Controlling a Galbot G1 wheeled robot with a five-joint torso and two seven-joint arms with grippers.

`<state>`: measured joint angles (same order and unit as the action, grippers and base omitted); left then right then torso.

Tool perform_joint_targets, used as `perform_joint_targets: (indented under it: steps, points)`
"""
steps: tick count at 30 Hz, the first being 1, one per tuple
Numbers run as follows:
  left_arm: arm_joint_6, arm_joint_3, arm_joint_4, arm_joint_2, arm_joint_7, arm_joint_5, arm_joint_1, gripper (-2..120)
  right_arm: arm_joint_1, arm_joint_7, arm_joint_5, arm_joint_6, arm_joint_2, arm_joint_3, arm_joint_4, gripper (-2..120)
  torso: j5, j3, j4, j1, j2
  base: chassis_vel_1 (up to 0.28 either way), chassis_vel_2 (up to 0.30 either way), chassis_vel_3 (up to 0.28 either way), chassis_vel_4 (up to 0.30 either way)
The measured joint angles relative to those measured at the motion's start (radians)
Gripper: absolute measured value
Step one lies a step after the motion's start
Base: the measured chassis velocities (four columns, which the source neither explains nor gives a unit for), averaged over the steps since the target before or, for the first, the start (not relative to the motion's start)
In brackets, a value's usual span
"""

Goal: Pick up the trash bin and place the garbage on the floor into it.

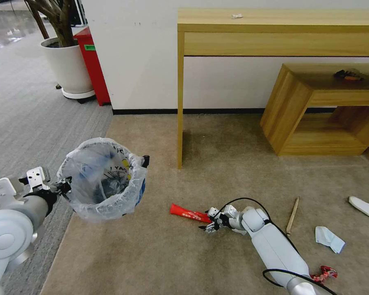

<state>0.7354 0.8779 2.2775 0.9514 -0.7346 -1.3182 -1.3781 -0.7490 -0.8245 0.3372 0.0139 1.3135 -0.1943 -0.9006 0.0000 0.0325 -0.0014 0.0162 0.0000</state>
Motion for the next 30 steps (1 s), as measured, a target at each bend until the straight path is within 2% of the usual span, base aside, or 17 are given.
perform_joint_targets:
  steps: [2,3,6,13,18,22,28,30]
  points:
    - [0.0,0.001,0.002,0.0,-0.001,-0.001,-0.002,0,0.0,-0.002,0.003,0.001,0.0,-0.001,0.001,71,-0.0001,0.0,0.0,0.0,0.0,0.0,0.0,0.0,0.0]
    - [0.0,0.004,0.003,-0.001,-0.001,-0.002,-0.004,0,0.0,-0.003,0.005,0.001,0.0,-0.001,0.001,65,0.0,0.0,0.0,0.0,0.0,0.0,0.0,0.0,0.0]
    - [0.0,0.006,0.005,-0.002,-0.001,-0.003,-0.005,0,0.0,-0.003,0.007,0.002,-0.002,-0.002,0.001,59,0.0,0.0,0.0,0.0,0.0,0.0,0.0,0.0,0.0]
    - [0.0,0.008,0.006,-0.001,-0.001,-0.004,-0.009,0,0.002,-0.003,0.009,0.006,-0.009,-0.008,0.007,55,0.0,0.0,0.0001,0.0,0.0,0.0,0.0,0.0,0.0]
    - [0.0,0.007,0.007,-0.002,-0.001,-0.003,-0.006,0,-0.002,-0.001,0.009,0.012,-0.014,-0.016,0.01,42,0.0,0.0,0.0,0.0,0.0,0.0,0.0,0.0,0.0]
    - [0.0,0.004,0.006,-0.002,-0.002,-0.003,-0.003,0,-0.005,0.001,0.012,0.016,-0.018,-0.02,0.01,37,0.0,0.0,0.0,0.0,0.0,0.0,0.0,0.0,0.0]
    - [0.0,0.003,0.005,0.0,-0.001,-0.003,-0.002,0,-0.004,0.005,0.013,0.017,-0.024,-0.024,0.013,37,0.0,0.0,0.0,0.0,0.0,0.0,0.0,0.0,0.0]
    - [0.0,0.003,0.005,0.0,0.0,-0.003,-0.003,0,-0.003,0.013,0.018,0.017,-0.027,-0.027,0.017,32,0.0,0.0,0.0001,0.0,0.0,0.0,0.0,0.0,0.0]
